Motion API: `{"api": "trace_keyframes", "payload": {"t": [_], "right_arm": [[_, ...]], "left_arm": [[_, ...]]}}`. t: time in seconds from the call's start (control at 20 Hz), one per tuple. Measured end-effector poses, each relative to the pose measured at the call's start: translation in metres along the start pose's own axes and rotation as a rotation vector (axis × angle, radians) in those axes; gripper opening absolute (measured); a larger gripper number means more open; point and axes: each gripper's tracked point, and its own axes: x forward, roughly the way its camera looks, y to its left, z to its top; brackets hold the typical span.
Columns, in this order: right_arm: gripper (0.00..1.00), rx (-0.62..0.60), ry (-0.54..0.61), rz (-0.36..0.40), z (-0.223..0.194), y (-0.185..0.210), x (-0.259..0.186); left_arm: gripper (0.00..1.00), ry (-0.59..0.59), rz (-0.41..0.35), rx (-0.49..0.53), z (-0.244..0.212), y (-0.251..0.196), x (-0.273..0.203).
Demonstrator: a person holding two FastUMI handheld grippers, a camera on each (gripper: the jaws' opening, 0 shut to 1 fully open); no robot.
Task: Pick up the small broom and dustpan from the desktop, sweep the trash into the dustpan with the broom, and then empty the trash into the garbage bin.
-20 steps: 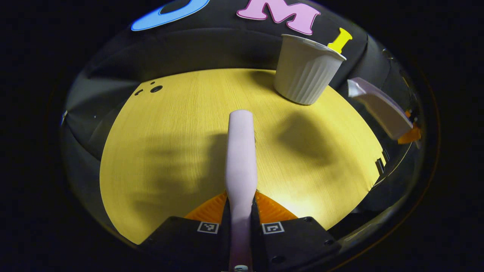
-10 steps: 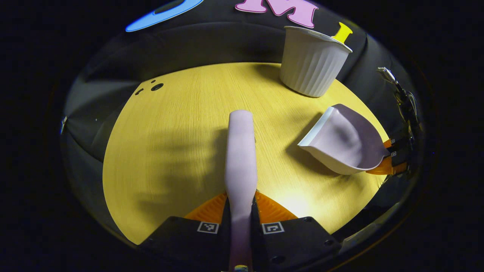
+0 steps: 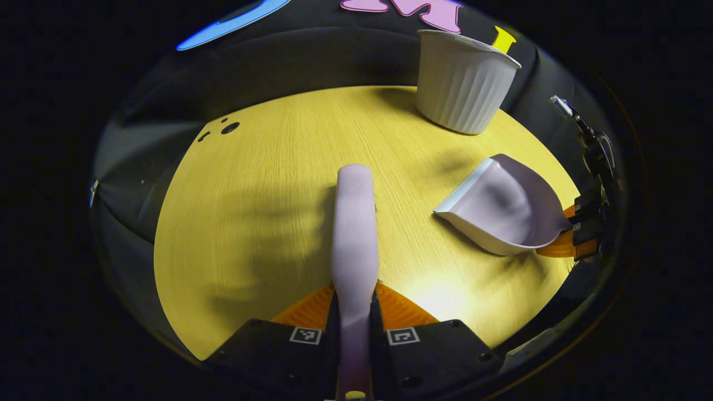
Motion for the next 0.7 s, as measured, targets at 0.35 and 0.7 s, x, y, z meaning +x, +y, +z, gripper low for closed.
{"api": "trace_keyframes", "payload": {"t": [0.35, 0.7], "right_arm": [[0.43, -0.009, 0.018, -0.003, 0.001, -0.004, -0.004], [0.39, 0.008, 0.032, 0.017, -0.006, -0.006, -0.009]], "left_arm": [[0.33, 0.004, 0.027, 0.023, 0.001, -0.001, -0.002], [0.33, -0.019, 0.055, 0.021, -0.001, -0.004, -0.023]]}}
